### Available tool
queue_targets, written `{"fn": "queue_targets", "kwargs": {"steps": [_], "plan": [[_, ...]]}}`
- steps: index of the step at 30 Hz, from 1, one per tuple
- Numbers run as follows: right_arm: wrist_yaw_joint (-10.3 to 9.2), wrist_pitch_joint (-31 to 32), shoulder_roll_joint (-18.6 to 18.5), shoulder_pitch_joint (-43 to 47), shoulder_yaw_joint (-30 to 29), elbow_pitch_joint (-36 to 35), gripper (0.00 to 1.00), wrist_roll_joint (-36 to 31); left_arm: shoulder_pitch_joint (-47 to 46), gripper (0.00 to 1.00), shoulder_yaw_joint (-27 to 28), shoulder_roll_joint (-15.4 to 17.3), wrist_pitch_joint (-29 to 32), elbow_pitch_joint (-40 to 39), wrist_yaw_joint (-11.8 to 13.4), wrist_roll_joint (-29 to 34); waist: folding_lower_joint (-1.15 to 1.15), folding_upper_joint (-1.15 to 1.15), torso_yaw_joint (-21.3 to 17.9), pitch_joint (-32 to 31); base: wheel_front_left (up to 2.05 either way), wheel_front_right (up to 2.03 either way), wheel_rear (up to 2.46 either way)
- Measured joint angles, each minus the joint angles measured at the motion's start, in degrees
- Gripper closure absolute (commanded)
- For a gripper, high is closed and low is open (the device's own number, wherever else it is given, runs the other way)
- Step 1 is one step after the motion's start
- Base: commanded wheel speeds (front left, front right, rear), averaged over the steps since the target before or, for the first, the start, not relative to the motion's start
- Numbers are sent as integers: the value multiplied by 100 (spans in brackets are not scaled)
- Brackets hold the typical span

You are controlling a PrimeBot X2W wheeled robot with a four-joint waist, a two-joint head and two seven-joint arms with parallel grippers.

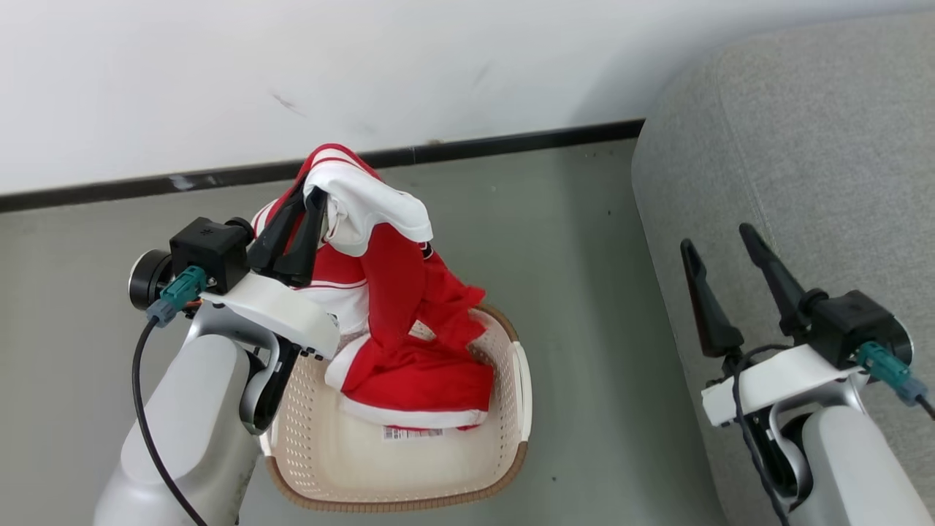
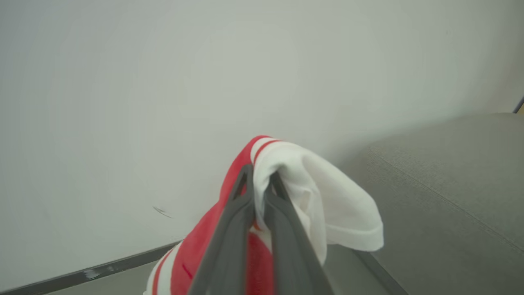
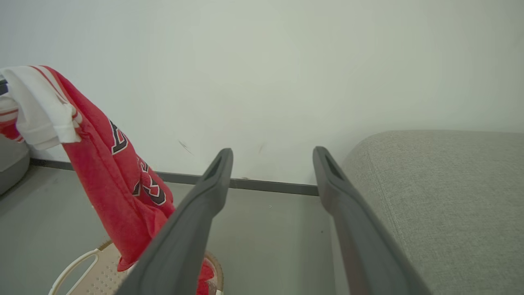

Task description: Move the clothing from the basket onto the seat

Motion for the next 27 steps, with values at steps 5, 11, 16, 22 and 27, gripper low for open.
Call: {"fn": "queue_targets", "kwargs": {"steps": [5, 11, 16, 22, 27], "plan": [[0, 0, 1, 157, 154, 94, 0, 1, 13, 100, -23, 7, 132, -75, -43, -48, 0, 0, 51, -285, 0, 0, 0], [0, 0, 1, 346, 394, 170, 0, 10, 14, 100, -137, -16, 302, -215, -76, -97, 0, 0, 106, -618, 0, 0, 0], [0, 0, 0, 453, 754, 257, 0, 47, 12, 100, -259, -40, 487, -328, -101, -120, 0, 0, 150, -875, 0, 0, 0], [1, 0, -3, 545, 1118, 389, 0, 76, 9, 100, -401, -156, 713, -434, -148, -244, 0, 0, 202, -1145, 0, 0, 0], [1, 0, -36, 520, 1475, 606, 0, 41, 7, 100, -520, -219, 856, -491, -148, -291, 0, 0, 248, -1331, 0, 0, 0]]}}
